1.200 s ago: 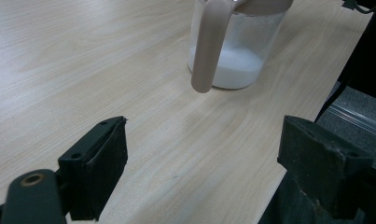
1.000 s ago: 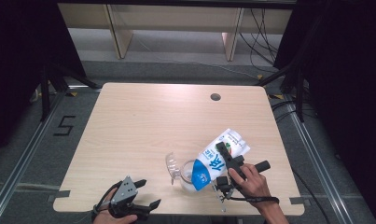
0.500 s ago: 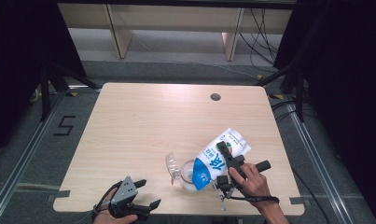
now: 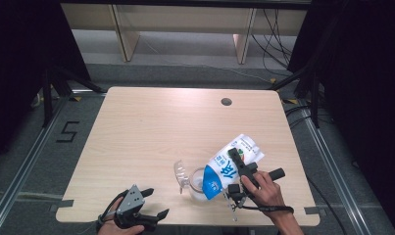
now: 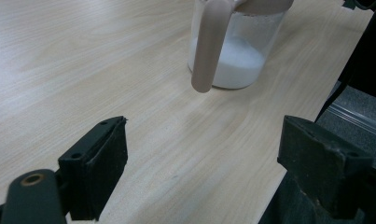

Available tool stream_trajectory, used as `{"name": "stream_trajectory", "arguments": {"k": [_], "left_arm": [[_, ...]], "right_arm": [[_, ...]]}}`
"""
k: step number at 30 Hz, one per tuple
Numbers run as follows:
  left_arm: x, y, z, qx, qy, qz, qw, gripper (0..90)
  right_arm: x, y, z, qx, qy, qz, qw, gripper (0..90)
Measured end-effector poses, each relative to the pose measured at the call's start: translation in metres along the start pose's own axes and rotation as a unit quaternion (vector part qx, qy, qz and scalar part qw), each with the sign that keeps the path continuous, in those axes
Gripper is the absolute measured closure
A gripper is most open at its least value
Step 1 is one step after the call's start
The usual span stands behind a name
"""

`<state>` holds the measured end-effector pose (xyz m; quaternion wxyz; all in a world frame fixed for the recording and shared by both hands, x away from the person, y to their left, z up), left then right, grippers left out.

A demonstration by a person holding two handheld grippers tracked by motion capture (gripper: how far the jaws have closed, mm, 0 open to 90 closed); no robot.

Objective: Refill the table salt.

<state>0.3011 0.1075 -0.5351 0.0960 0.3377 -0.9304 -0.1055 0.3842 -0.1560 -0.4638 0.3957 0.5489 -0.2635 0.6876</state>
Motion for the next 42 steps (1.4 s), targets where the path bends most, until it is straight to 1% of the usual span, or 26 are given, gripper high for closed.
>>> {"name": "stream_trajectory", "arguments": {"k": [4,5,7,9,10,11,12,14,15,17,19,21,22,23,24,26,28,31,32,33,34,35,37,38,41,42], "left_arm": [[0.0001,-0.0003,-0.0001,0.002,0.001,0.004,1.0000,15.2],[-0.0001,-0.0004,-0.0001,0.002,0.000,0.004,1.0000,15.2],[0.0001,-0.0003,-0.0001,0.002,0.001,0.004,1.0000,15.2],[-0.0001,0.0001,0.0000,0.000,0.000,0.000,1.0000,15.2],[-0.0001,0.0000,0.0000,0.000,0.000,0.000,1.0000,15.2],[-0.0001,0.0001,0.0000,0.000,0.000,-0.001,1.0000,15.2],[-0.0002,0.0000,-0.0001,0.000,-0.001,0.001,1.0000,15.2],[0.0001,-0.0005,-0.0001,0.003,0.001,0.003,1.0000,15.2],[0.0001,-0.0004,-0.0001,0.002,0.001,0.003,1.0000,15.2],[0.0001,-0.0005,-0.0001,0.002,0.001,0.006,1.0000,15.2],[0.0012,-0.0005,0.0004,0.002,0.011,0.003,0.9999,15.2],[0.0010,-0.0007,0.0003,0.003,0.011,0.002,0.9999,15.2],[0.0011,-0.0005,0.0003,0.002,0.011,0.003,0.9999,15.2],[0.0012,-0.0005,0.0003,0.002,0.011,0.004,0.9999,15.2],[0.0011,-0.0005,0.0003,0.002,0.010,0.004,0.9999,15.2],[0.0010,-0.0006,0.0004,0.002,0.010,0.003,0.9999,15.2],[0.0011,-0.0005,0.0003,0.002,0.010,0.004,0.9999,15.2],[0.0011,-0.0005,0.0003,0.002,0.010,0.003,0.9999,15.2],[0.0010,-0.0007,0.0002,0.004,0.010,0.002,0.9999,15.2],[0.0009,-0.0009,0.0002,0.005,0.010,0.001,0.9999,15.2],[0.0007,0.0000,0.0002,0.000,0.008,-0.003,1.0000,15.2],[0.0008,-0.0001,0.0003,0.001,0.009,-0.002,1.0000,15.2],[0.0006,-0.0001,0.0002,0.000,0.006,-0.001,1.0000,15.2],[0.0000,-0.0003,-0.0001,0.002,0.000,0.001,1.0000,15.2],[-0.0001,-0.0004,-0.0001,0.002,0.000,0.005,1.0000,15.2],[0.0000,0.0000,0.0000,0.000,0.000,0.000,1.0000,15.2]], "right_arm": [[-0.0008,0.0003,-0.0003,-0.001,-0.001,0.001,1.0000,72.1],[-0.0039,0.0006,0.0003,-0.005,-0.016,-0.001,0.9999,72.2],[-0.0034,0.0010,0.0001,-0.007,-0.017,0.002,0.9998,72.5],[-0.0028,0.0012,-0.0001,-0.007,-0.016,0.003,0.9998,72.9],[-0.0008,0.0013,-0.0004,-0.007,-0.007,0.001,0.9999,73.1],[0.0014,0.0010,-0.0011,-0.002,-0.001,0.007,1.0000,73.5],[-0.0017,0.0011,-0.0002,-0.006,-0.013,0.002,0.9999,73.7],[-0.0015,0.0010,-0.0003,-0.006,-0.013,0.004,0.9999,74.1],[0.0013,0.0005,-0.0011,-0.003,0.002,0.003,1.0000,74.3],[0.0009,0.0005,-0.0013,-0.003,0.001,0.002,1.0000,74.6],[0.0009,0.0005,-0.0015,-0.003,0.000,0.002,1.0000,74.9],[-0.0004,0.0005,-0.0013,-0.004,-0.003,-0.005,1.0000,75.3],[-0.0007,0.0006,-0.0012,-0.006,-0.007,-0.001,1.0000,75.5],[0.0001,0.0000,-0.0019,-0.001,-0.001,-0.002,1.0000,75.7],[-0.0018,0.0009,-0.0011,-0.007,-0.010,-0.005,0.9999,75.9],[-0.0019,0.0005,-0.0013,-0.006,-0.011,-0.005,0.9999,76.4],[-0.0024,0.0016,-0.0006,-0.014,-0.011,-0.009,0.9998,76.8],[-0.0033,0.0009,-0.0007,-0.010,-0.015,-0.009,0.9998,77.4],[-0.0053,0.0012,-0.0003,-0.014,-0.026,-0.009,0.9995,77.6],[-0.0057,0.0012,-0.0001,-0.015,-0.028,-0.010,0.9994,77.9],[-0.0050,0.0009,-0.0001,-0.014,-0.025,-0.009,0.9995,78.0],[-0.0023,0.0001,-0.0006,-0.008,-0.015,-0.005,0.9998,78.2],[-0.0023,0.0003,-0.0005,-0.009,-0.016,-0.006,0.9998,78.7],[-0.0020,0.0003,-0.0005,-0.009,-0.016,-0.006,0.9998,78.8],[-0.0022,0.0003,-0.0001,-0.010,-0.019,-0.006,0.9998,79.5],[-0.0023,0.0003,0.0002,-0.011,-0.020,-0.006,0.9997,79.7]]}}
Point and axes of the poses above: each handheld gripper's, and its own axes: y roughly backward along the jaws, z roughly out of its underside, x roughly to its right, the point moved 7 cm from there along -y, roughly forward along the jaws, and after that the axes turned 15 degrees about x, right-handed, at the moved point
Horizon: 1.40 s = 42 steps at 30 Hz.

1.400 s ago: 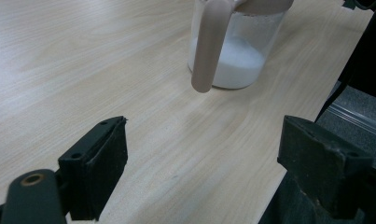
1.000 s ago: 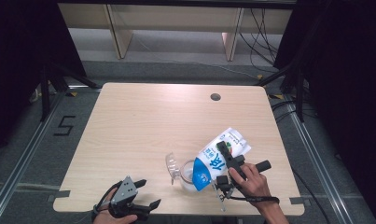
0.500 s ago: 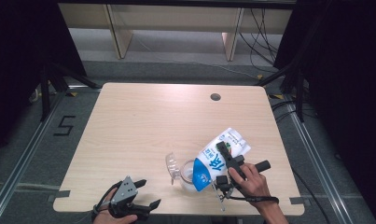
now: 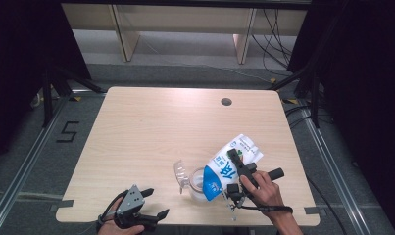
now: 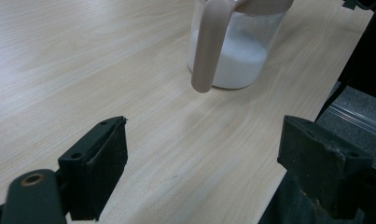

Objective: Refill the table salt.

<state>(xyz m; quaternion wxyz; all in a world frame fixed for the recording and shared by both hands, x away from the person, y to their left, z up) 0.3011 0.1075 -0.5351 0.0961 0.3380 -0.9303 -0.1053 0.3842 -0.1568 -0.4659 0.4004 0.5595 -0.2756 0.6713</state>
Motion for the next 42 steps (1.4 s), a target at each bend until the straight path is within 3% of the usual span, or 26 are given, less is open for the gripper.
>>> {"name": "stream_trajectory", "arguments": {"k": [3,8,9,13,16,18,19,23,25,27,29,30,32,33,34,35,36,37,38,39,42], "left_arm": [[0.000,0.000,0.000,-0.002,-0.002,0.001,1.0000,15.2],[0.000,0.000,0.000,0.000,0.003,-0.001,1.0000,15.2],[0.000,0.000,0.000,0.000,0.000,0.000,1.0000,15.2],[0.000,0.000,0.000,0.000,0.000,0.000,1.0000,15.2],[0.000,0.000,0.000,0.000,0.000,0.000,1.0000,15.2],[0.000,0.000,0.000,-0.001,0.000,0.000,1.0000,15.2],[0.000,0.000,0.000,-0.002,-0.002,0.001,1.0000,15.2],[0.000,0.000,0.000,-0.002,-0.002,0.001,1.0000,15.2],[0.000,0.000,0.000,-0.001,0.000,0.000,1.0000,15.2],[0.000,0.000,0.000,-0.001,0.000,0.000,1.0000,15.2],[0.000,0.000,0.000,-0.001,-0.001,0.000,1.0000,15.2],[0.000,0.000,0.000,-0.001,-0.001,0.000,1.0000,15.2],[0.001,0.000,0.001,0.000,0.008,-0.003,1.0000,15.2],[0.001,0.000,0.001,0.000,0.008,-0.002,1.0000,15.2],[0.000,0.000,0.000,0.000,0.005,-0.002,1.0000,15.2],[-0.001,0.000,0.000,-0.001,-0.005,0.003,1.0000,15.2],[0.000,0.000,0.000,-0.001,-0.002,0.000,1.0000,15.2],[0.000,0.000,0.000,-0.001,-0.002,0.000,1.0000,15.2],[0.000,0.000,0.000,-0.001,-0.002,0.001,1.0000,15.2],[0.000,0.000,0.000,-0.001,-0.001,0.001,1.0000,15.2],[0.000,0.000,0.000,-0.001,-0.003,0.002,1.0000,15.2]], "right_arm": [[-0.001,0.001,0.001,-0.003,-0.007,0.002,1.0000,80.3],[0.004,-0.001,-0.001,0.005,0.015,-0.001,0.9999,81.4],[-0.001,0.001,0.001,-0.005,-0.011,-0.003,0.9999,81.6],[-0.001,0.000,0.000,-0.001,-0.014,0.001,0.9999,82.3],[0.002,0.000,0.000,-0.003,-0.002,-0.005,1.0000,82.7],[-0.002,0.000,0.001,-0.006,-0.027,-0.003,0.9996,83.0],[-0.002,0.000,0.001,-0.004,-0.027,0.001,0.9996,83.3],[0.000,-0.002,0.001,0.004,-0.019,0.002,0.9998,84.3],[0.001,-0.002,0.000,0.004,-0.007,-0.013,0.9999,84.9],[-0.006,-0.002,0.001,0.000,-0.046,-0.010,0.9989,85.3],[-0.006,-0.002,0.001,-0.001,-0.045,-0.024,0.9987,85.5],[-0.003,-0.004,0.000,0.011,-0.027,-0.026,0.9992,85.5],[-0.008,-0.004,0.001,0.008,-0.066,-0.018,0.9976,85.5],[-0.007,-0.003,0.002,0.003,-0.070,-0.031,0.9970,85.6],[-0.004,-0.005,0.002,0.016,-0.062,-0.025,0.9977,85.6],[-0.006,-0.005,0.003,0.016,-0.077,-0.023,0.9966,85.6],[-0.007,-0.003,0.004,0.005,-0.091,-0.030,0.9954,85.6],[-0.007,-0.002,0.004,0.004,-0.096,-0.033,0.9949,85.7],[-0.005,-0.005,0.004,0.019,-0.087,-0.032,0.9955,85.7],[-0.008,-0.004,0.005,0.011,-0.110,-0.035,0.9933,85.7],[-0.008,-0.005,0.006,0.015,-0.124,-0.040,0.9914,85.7]]}}
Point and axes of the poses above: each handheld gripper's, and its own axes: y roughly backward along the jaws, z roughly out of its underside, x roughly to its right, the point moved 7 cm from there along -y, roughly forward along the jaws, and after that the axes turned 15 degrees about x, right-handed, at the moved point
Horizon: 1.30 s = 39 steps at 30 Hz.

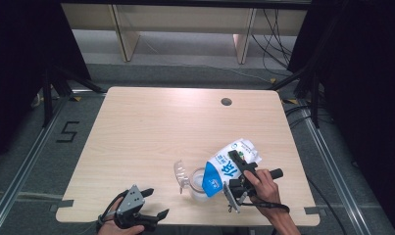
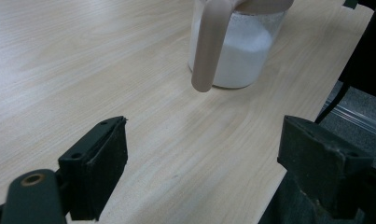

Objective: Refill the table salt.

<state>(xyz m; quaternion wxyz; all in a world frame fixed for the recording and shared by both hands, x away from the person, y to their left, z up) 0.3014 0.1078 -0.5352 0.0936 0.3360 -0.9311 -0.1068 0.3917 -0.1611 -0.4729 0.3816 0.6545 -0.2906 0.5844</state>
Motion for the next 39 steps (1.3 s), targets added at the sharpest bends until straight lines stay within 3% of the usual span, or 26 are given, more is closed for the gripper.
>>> {"name": "stream_trajectory", "arguments": {"k": [2,4,8,9,12,15,16,18,23,29,30,31,33,34,36,38,39], "left_arm": [[0.000,0.000,0.000,0.000,0.001,-0.001,1.0000,15.2],[0.000,0.000,0.000,0.000,0.001,-0.001,1.0000,15.2],[0.001,0.000,0.000,0.003,0.010,-0.002,0.9999,15.2],[0.001,0.000,0.000,0.002,0.011,-0.003,0.9999,15.2],[0.001,0.000,0.000,0.002,0.012,0.002,0.9999,15.2],[0.001,0.000,0.000,0.000,0.010,-0.004,0.9999,15.2],[0.001,0.000,0.000,0.001,0.010,-0.004,0.9999,15.2],[0.001,0.000,0.000,0.000,0.011,-0.004,0.9999,15.2],[0.001,0.000,0.000,0.000,0.009,-0.004,1.0000,15.2],[0.001,-0.001,0.001,0.003,0.013,0.000,0.9999,15.2],[0.001,-0.001,0.001,0.003,0.012,-0.001,0.9999,15.2],[0.001,0.000,0.001,0.000,0.011,-0.005,0.9999,15.2],[0.001,0.000,0.001,0.001,0.011,-0.004,0.9999,15.2],[0.001,0.000,0.001,0.000,0.011,-0.004,0.9999,15.2],[0.001,0.000,0.001,0.000,0.010,-0.004,0.9999,15.2],[0.001,-0.001,0.001,0.001,0.011,0.001,0.9999,15.2],[0.001,-0.001,0.001,0.001,0.011,0.001,0.9999,15.2]], "right_arm": [[-0.004,0.001,0.003,-0.008,-0.038,0.000,0.9992,85.8],[-0.001,0.000,0.003,0.004,-0.045,-0.004,0.9989,85.9],[-0.003,0.000,0.004,0.007,-0.092,-0.005,0.9957,86.1],[-0.003,0.000,0.004,0.011,-0.110,-0.002,0.9939,86.1],[-0.003,-0.002,0.005,0.022,-0.133,-0.011,0.9908,86.2],[-0.003,-0.001,0.009,0.024,-0.175,-0.016,0.9842,86.3],[-0.004,-0.002,0.009,0.032,-0.195,-0.016,0.9802,86.3],[-0.004,-0.002,0.014,0.027,-0.214,-0.009,0.9764,86.4],[-0.007,-0.001,0.022,0.025,-0.266,-0.019,0.9635,86.6],[-0.009,-0.002,0.028,0.037,-0.325,-0.024,0.9448,86.7],[-0.007,-0.004,0.030,0.046,-0.314,-0.026,0.9480,86.7],[-0.010,-0.003,0.030,0.040,-0.345,-0.026,0.9372,86.8],[-0.013,-0.004,0.033,0.036,-0.366,-0.026,0.9297,86.8],[-0.012,-0.004,0.035,0.037,-0.370,-0.026,0.9281,86.9],[-0.013,-0.004,0.038,0.037,-0.385,-0.023,0.9220,86.9],[-0.014,-0.004,0.040,0.038,-0.406,-0.022,0.9129,87.0],[-0.015,-0.004,0.041,0.042,-0.419,-0.021,0.9067,87.0]]}}
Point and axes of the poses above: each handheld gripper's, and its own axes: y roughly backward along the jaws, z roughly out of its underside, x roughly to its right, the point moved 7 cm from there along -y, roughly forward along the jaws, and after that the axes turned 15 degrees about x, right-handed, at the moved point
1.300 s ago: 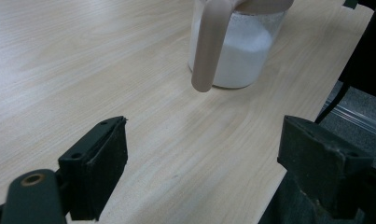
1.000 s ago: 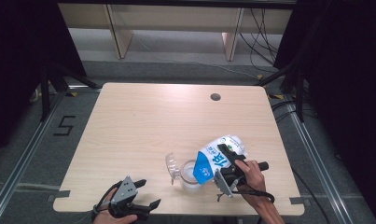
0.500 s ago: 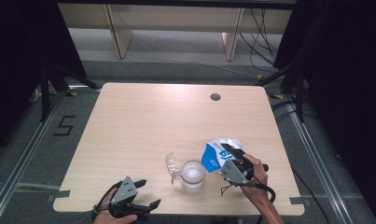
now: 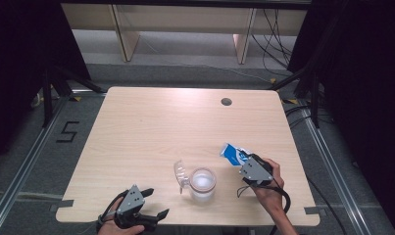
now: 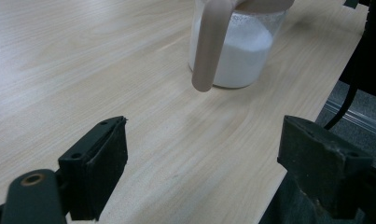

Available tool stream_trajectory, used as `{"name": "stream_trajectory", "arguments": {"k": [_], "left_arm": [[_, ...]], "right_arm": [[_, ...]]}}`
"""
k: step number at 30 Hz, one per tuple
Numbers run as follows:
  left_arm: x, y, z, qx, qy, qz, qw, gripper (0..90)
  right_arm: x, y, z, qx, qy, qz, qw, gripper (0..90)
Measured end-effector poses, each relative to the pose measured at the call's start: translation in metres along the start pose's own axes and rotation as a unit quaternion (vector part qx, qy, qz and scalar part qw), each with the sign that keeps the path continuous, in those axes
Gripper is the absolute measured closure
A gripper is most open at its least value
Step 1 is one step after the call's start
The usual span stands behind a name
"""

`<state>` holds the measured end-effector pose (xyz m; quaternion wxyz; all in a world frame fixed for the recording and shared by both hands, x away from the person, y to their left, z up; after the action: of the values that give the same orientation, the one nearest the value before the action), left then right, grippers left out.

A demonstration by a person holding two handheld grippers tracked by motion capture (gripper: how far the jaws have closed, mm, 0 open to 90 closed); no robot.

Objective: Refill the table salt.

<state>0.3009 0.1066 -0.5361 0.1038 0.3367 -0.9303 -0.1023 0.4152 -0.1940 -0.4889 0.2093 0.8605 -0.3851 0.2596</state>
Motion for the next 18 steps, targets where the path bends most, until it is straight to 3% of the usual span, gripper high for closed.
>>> {"name": "stream_trajectory", "arguments": {"k": [3,11,14,16,18], "left_arm": [[0.000,0.000,0.000,-0.001,-0.001,-0.005,1.0000,15.2],[0.000,0.000,0.000,0.001,0.001,-0.001,1.0000,15.2],[0.000,0.000,0.000,0.000,-0.001,0.000,1.0000,15.2],[0.000,0.000,0.000,0.003,0.001,-0.001,1.0000,15.2],[0.000,0.000,0.000,0.002,0.001,-0.002,1.0000,15.2]], "right_arm": [[0.004,0.000,0.006,-0.002,-0.013,0.003,0.9999,87.1],[0.015,0.001,0.017,0.009,-0.082,0.021,0.9964,87.1],[0.019,0.002,0.024,0.010,-0.118,0.033,0.9924,87.2],[0.022,0.003,0.028,0.008,-0.125,0.038,0.9913,87.2],[0.027,0.004,0.032,0.017,-0.148,0.047,0.9877,87.2]]}}
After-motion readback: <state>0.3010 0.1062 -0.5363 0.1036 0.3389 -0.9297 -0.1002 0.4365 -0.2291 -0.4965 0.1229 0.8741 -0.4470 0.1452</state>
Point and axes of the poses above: each handheld gripper's, and its own axes: y roughly backward along the jaws, z roughly out of its underside, x roughly to its right, the point moved 7 cm from there along -y, roughly forward along the jaws, and after that the axes turned 15 degrees about x, right-handed, at the moved point
